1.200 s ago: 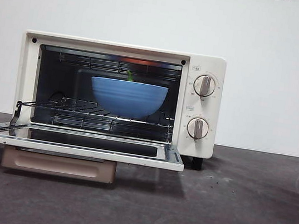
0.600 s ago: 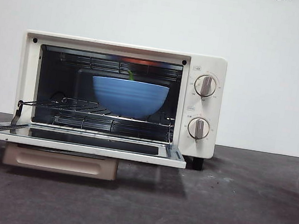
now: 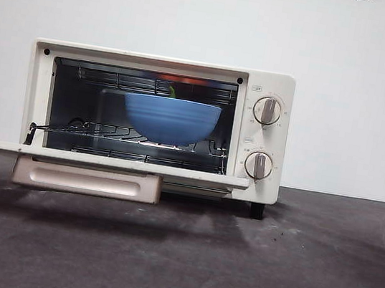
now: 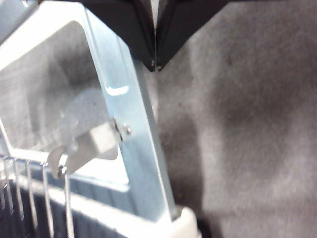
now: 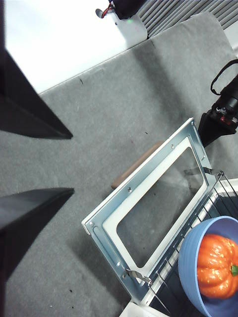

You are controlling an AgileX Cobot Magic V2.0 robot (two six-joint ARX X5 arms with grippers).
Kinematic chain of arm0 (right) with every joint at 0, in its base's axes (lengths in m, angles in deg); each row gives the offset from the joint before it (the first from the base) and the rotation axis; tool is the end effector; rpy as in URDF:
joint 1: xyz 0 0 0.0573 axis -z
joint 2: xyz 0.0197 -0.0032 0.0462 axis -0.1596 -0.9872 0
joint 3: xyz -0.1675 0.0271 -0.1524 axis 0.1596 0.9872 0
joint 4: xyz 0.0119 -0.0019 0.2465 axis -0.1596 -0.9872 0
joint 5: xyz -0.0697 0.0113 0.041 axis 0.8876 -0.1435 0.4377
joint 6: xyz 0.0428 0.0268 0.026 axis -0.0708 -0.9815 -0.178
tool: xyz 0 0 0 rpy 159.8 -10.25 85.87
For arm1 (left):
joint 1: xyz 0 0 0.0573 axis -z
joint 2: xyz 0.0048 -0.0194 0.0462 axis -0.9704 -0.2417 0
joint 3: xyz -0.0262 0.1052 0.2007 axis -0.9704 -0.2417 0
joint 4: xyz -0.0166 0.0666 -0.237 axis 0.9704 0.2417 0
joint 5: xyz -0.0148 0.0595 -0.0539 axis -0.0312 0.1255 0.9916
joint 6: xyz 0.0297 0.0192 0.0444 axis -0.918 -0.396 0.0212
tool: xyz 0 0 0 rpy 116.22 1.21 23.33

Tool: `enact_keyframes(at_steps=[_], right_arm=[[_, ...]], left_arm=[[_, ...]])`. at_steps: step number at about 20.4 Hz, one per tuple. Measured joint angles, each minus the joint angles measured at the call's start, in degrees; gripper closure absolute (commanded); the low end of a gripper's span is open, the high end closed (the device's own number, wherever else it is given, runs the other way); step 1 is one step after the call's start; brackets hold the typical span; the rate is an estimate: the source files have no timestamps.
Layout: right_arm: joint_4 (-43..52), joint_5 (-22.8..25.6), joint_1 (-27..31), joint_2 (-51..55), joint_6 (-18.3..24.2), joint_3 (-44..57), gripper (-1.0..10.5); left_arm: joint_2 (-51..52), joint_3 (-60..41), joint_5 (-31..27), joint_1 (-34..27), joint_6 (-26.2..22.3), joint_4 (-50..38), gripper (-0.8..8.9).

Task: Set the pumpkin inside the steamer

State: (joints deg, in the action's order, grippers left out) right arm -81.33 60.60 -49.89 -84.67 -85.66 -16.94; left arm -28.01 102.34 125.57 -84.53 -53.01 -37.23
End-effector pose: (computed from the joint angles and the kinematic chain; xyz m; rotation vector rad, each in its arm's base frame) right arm 0.1212 0.1182 0.2859 -0.0898 0.6072 0.9846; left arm 0.2732 0.0166 0.1213 -0.5403 0.9852 -0.5467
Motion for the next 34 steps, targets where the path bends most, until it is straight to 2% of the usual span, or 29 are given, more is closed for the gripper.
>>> enact_keyframes(at_steps=[4,12,16,22,30,34], right_arm=[[-0.02,0.0,0.0,0.0,0.0,0.0,7.9],[-0.02,0.0,0.0,0.0,0.0,0.0,7.9],[-0.02,0.0,0.0,0.0,0.0,0.0,7.9],[-0.02,0.0,0.0,0.0,-0.07,0.0,7.9],[-0.02,0.31,0.0,0.0,-0.07,0.0,7.9],[0.02,2.45,0.0,0.0,-0.07,0.0,7.9]], left_arm=[[0.0,0.0,0.5,-0.15,1.07,-0.55,7.99],[-0.02,0.02,7.72,-1.25,7.72,-10.12,7.99],[-0.02,0.02,8.13,-1.01,10.08,-14.64,7.99],[-0.02,0.04,8.66,-1.07,16.17,-24.39,7.99],[0.11,0.11,8.74,-1.07,17.33,-24.55,7.99],[2.71,0.11,8.31,-0.09,17.7,-24.13,7.98]])
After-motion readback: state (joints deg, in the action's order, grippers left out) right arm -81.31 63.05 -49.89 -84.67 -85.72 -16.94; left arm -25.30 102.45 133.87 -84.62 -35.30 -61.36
